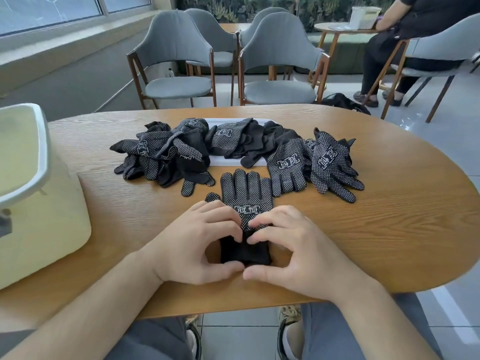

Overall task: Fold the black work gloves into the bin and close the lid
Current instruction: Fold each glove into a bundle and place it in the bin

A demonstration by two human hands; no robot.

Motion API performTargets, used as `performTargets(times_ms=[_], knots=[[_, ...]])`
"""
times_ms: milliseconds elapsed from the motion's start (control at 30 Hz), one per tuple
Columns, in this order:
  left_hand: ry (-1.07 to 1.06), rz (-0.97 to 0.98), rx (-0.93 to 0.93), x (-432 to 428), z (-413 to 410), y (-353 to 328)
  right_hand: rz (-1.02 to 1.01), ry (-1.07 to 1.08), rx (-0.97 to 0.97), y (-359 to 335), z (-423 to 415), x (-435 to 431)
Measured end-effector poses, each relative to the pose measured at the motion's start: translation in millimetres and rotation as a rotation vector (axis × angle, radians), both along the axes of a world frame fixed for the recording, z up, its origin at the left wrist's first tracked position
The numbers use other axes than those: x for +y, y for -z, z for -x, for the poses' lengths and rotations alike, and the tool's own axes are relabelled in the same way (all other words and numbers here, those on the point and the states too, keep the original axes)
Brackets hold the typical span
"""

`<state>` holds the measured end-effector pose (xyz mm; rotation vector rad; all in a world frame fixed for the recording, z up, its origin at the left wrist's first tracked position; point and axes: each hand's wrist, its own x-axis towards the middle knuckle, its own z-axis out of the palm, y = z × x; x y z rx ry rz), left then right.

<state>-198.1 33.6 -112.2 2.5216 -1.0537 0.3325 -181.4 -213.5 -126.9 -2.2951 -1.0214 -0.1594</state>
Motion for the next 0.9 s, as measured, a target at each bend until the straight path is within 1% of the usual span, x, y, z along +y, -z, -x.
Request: performTargets(times_ms=[133, 300, 500, 600, 667, 733, 833, 900], knots=[[-0.029, 0.027, -0.046, -3, -2, 1, 0.019, 0.014, -0.007, 1, -1, 1], [-0.025, 0.075, -0.058, -6, -2, 3, -0.027, 0.044, -0.059, 8, -3, 4], [-0.051, 0.103, -0.047, -2, -5, 5, -0.085, 0.067, -0.039, 7, -6, 5], [-0.12, 0.197, 0.006, 0, -7, 7, -0.131, 0.091, 0.029, 3, -6, 8], [-0.216, 0.286, 0.057, 2, -8, 11, -0.147, 0.15, 0.073, 0, -7, 9], [-0.268, 0.363, 0.104, 2, -10, 14, -0.138, 0.206, 0.106, -4, -12, 12], [-0.286, 0.487, 0.146, 0, -12, 14, -0.123, 0.244, 0.116, -10, -19, 18], [-0.267, 0.48, 0.118, 0, -12, 14, -0.128, 0.258, 0.12, -9, -19, 21]])
